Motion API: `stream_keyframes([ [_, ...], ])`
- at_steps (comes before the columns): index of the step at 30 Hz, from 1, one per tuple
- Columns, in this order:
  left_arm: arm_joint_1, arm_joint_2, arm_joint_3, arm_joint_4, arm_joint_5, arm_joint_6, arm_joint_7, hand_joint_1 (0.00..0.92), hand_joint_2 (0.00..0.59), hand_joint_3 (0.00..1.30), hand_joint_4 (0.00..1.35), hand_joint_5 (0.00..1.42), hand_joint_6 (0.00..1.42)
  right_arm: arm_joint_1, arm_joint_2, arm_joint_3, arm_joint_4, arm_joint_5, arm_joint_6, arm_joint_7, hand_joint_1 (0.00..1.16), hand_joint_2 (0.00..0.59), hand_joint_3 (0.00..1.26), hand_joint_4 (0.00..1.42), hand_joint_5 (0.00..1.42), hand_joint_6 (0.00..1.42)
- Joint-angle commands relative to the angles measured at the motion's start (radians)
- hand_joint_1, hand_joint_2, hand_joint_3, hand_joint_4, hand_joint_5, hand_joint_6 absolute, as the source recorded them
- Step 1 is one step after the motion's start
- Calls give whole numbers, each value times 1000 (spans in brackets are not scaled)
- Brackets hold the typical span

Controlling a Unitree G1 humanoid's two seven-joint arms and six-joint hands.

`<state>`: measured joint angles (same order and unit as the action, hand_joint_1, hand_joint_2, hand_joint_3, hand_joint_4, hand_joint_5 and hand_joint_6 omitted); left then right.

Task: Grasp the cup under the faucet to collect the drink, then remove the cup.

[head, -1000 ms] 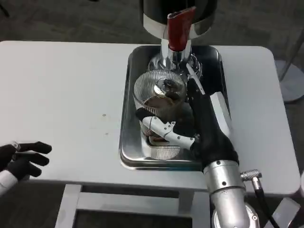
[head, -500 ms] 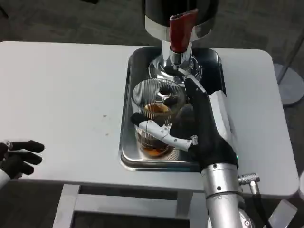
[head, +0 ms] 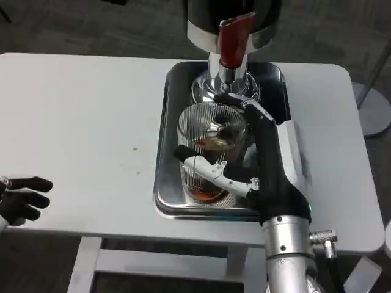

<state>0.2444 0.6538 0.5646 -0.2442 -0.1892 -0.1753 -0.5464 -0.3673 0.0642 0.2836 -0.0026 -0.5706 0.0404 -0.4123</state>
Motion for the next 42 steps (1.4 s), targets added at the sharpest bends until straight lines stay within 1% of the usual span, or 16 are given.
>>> stream_keyframes([
  [1, -1, 7, -3, 16, -4, -17, -13, 0, 87, 376, 386, 413, 415, 22, -3, 5, 0, -31, -20, -26, 859, 211, 496, 779, 998, 1377],
  [4, -9, 8, -4, 26, -4, -20, -15, 0, 87, 376, 387, 413, 416, 25, -2, 1, -5, -37, -21, -29, 859, 197, 546, 818, 1038, 1418],
  [7, -17, 9, -4, 35, -4, -24, -18, 0, 87, 376, 387, 413, 416, 28, -5, -1, -11, -40, -22, -29, 861, 189, 594, 857, 1083, 1424],
  [17, -61, 18, -18, 69, -4, -34, -27, 0, 86, 376, 387, 414, 427, 56, -37, -23, -78, -34, -13, -5, 870, 172, 699, 918, 1148, 1424],
  [20, -78, 21, -26, 77, -4, -37, -28, 0, 88, 376, 387, 409, 428, 84, -54, -37, -128, -33, -13, 16, 870, 172, 726, 928, 1161, 1424],
  [26, -108, 25, -40, 93, -2, -42, -32, 0, 90, 376, 387, 405, 430, 118, -66, -65, -189, -18, -3, 60, 874, 163, 745, 929, 1180, 1424],
  [30, -127, 30, -47, 99, -3, -46, -33, 0, 91, 376, 387, 404, 430, 144, -73, -89, -230, -12, -7, 84, 874, 161, 752, 941, 1193, 1424],
  [35, -155, 32, -59, 89, -7, -46, -34, 0, 91, 372, 387, 404, 430, 185, -74, -129, -302, 12, -8, 108, 878, 163, 769, 954, 1212, 1424],
  [38, -173, 33, -72, 81, -7, -44, -34, 0, 91, 370, 387, 404, 431, 198, -72, -141, -335, 19, -4, 118, 878, 163, 776, 963, 1222, 1424],
  [42, -207, 33, -103, 71, -1, -41, -33, 0, 91, 364, 374, 403, 431, 213, -68, -160, -383, 38, 9, 148, 878, 163, 791, 982, 1249, 1424],
])
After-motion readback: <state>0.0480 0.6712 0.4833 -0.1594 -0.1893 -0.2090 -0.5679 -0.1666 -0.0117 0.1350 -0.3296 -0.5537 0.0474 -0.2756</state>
